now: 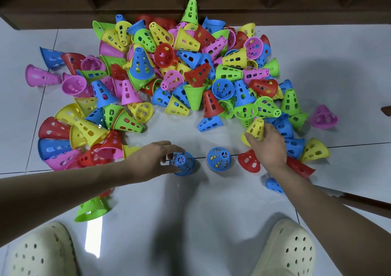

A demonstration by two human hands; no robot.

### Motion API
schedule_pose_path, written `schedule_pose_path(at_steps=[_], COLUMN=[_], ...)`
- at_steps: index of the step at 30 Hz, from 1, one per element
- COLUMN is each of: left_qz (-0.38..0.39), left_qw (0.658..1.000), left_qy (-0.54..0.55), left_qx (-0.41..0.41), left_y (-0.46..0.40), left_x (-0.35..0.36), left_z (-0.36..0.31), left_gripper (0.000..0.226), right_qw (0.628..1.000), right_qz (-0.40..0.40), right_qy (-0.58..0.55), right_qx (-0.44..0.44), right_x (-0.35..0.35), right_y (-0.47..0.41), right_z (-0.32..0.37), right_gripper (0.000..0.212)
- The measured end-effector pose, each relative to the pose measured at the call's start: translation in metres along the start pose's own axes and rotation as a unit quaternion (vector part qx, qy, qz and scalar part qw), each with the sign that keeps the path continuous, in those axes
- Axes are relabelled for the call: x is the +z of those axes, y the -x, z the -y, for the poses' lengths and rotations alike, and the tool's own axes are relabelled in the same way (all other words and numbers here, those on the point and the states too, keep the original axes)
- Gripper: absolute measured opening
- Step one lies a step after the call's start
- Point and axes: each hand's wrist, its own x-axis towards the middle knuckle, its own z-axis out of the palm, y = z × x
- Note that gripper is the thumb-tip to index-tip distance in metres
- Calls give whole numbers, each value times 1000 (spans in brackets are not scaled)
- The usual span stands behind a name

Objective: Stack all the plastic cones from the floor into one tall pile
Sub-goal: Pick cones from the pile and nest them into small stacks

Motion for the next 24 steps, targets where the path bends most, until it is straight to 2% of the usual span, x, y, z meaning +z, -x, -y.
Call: schedule_pose_path(at_steps=[3,6,8,14,17,21,24], left_qz=[-8,-39,-41,34,66,60,28], left_qw=[999,992,983,960,951,947,960], left_qy=[-32,-113,-174,-257,-280,-296,-256], left_qx=[-21,-40,-42,-110,-117,-105,-108], left_y=[9,22,29,45,44,34,25], left_x=[-4,-10,-14,-23,-22,-22,-23], left_z=[7,24,41,68,69,70,64], left_gripper=[49,46,47,70,69,61,57], right_qw=[995,981,973,971,970,969,967], right_qz=[-20,6,38,91,108,127,148], right_qy=[-90,-171,-186,-97,-87,-54,-55], right_qx=[-44,-94,-128,-200,-202,-205,-202], right_x=[-5,-11,-7,14,21,27,30], right_y=[16,44,61,87,84,78,74], right_z=[25,50,54,40,30,18,10], right_gripper=[38,31,36,50,49,46,49])
